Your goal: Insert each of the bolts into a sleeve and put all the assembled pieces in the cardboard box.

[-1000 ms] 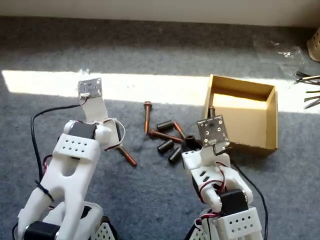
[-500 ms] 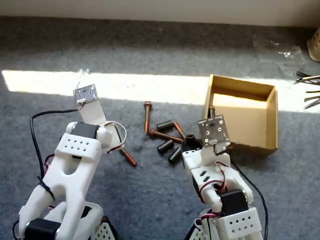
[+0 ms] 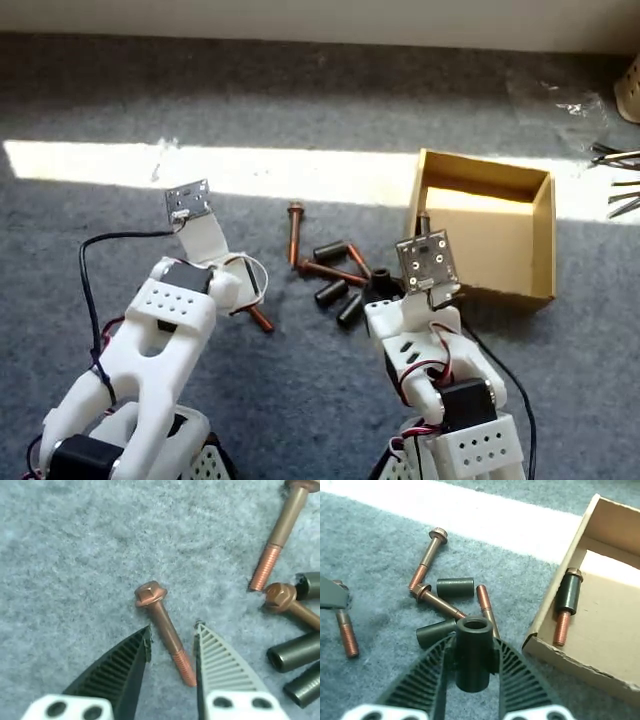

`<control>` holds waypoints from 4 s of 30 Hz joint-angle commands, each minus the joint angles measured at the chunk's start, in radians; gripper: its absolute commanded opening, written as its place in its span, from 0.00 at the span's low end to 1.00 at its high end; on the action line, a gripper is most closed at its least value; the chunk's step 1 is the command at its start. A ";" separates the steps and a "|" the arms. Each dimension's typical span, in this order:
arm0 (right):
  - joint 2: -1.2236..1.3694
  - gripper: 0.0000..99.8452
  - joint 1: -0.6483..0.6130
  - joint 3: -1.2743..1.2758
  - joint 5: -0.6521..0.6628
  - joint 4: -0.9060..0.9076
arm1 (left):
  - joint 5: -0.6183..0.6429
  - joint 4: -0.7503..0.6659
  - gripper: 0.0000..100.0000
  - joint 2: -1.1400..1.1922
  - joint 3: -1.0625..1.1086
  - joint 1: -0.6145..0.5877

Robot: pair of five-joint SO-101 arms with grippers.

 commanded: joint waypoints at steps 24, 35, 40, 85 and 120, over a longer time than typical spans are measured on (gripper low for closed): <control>-0.013 0.00 0.010 -0.010 -0.008 -0.027 | 0.008 -0.169 0.14 0.139 0.027 -0.041; -0.013 0.00 0.010 -0.008 -0.008 -0.027 | -0.023 -0.166 0.14 0.326 -0.108 -0.054; -0.013 0.00 0.010 -0.008 -0.008 -0.027 | -0.097 -0.166 0.00 0.328 -0.117 -0.081; -0.013 0.00 -0.254 0.104 0.031 -0.432 | -0.744 0.084 0.00 -0.605 -0.125 -0.101; -0.311 0.00 -0.332 0.035 -0.060 -0.412 | -0.611 -0.207 0.00 -1.092 0.108 -0.022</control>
